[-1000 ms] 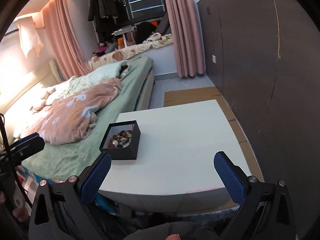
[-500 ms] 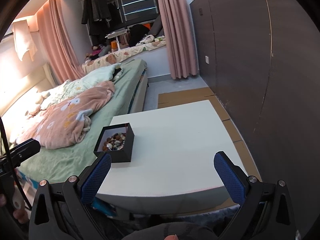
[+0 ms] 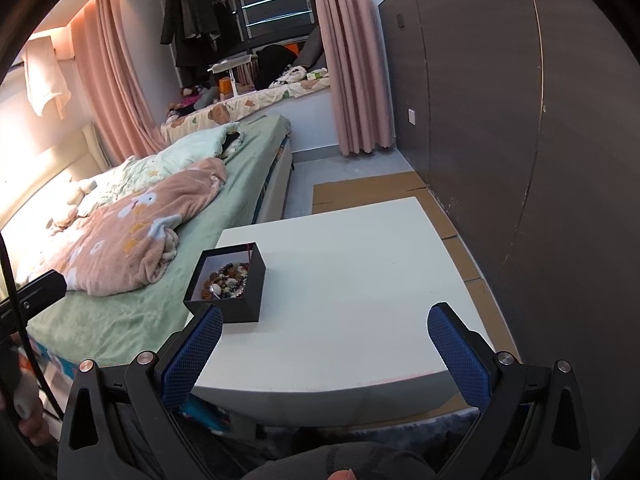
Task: Organize jewelry
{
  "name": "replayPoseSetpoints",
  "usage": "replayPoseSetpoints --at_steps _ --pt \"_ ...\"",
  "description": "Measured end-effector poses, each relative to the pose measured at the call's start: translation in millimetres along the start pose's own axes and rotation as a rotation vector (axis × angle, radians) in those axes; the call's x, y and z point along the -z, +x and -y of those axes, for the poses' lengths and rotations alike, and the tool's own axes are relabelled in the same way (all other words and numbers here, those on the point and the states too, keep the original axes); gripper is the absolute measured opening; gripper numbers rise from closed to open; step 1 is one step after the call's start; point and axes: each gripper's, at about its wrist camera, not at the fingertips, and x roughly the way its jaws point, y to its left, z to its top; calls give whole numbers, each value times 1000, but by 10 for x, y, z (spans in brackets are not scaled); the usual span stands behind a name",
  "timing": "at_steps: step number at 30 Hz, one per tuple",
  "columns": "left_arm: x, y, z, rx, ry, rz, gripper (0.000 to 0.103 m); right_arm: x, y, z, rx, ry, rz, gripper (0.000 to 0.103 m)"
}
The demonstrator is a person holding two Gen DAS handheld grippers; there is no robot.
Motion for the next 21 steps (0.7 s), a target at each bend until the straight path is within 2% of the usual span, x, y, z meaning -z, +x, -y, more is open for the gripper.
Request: replayPoseSetpoints --at_steps 21 --pt "30 11 8 -9 10 6 102 26 45 52 0 42 -8 103"
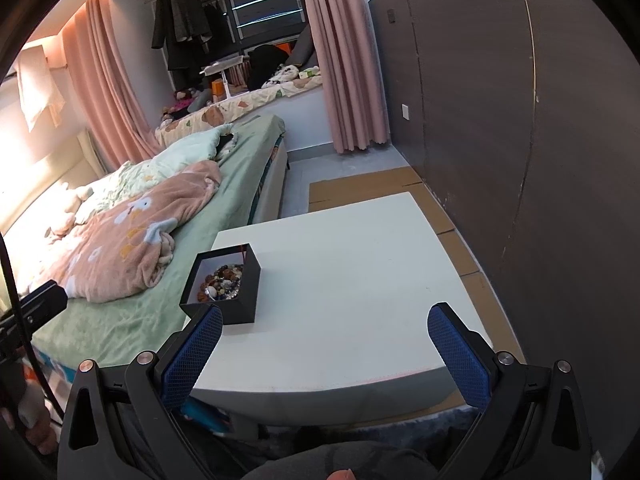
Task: Organize jewelry
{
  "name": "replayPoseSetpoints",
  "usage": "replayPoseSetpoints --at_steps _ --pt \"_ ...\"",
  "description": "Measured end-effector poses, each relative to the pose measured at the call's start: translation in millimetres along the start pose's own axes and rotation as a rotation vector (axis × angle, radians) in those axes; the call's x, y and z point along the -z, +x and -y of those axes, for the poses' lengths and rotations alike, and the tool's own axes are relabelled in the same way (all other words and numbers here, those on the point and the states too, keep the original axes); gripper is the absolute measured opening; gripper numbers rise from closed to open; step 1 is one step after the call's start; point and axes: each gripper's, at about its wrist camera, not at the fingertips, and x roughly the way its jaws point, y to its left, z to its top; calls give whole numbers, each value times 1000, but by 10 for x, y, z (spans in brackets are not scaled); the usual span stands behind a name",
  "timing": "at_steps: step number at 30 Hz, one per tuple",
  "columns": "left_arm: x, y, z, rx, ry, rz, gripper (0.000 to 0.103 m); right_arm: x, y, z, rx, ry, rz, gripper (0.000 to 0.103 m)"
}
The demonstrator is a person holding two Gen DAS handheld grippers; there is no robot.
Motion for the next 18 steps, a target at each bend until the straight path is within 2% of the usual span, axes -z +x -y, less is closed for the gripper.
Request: replayPoseSetpoints --at_steps 11,18 --pt "14 -20 0 6 3 7 102 12 14 23 8 2 -4 103" --pt "27 2 -42 11 1 0 102 22 48 -14 43 -25 -12 103"
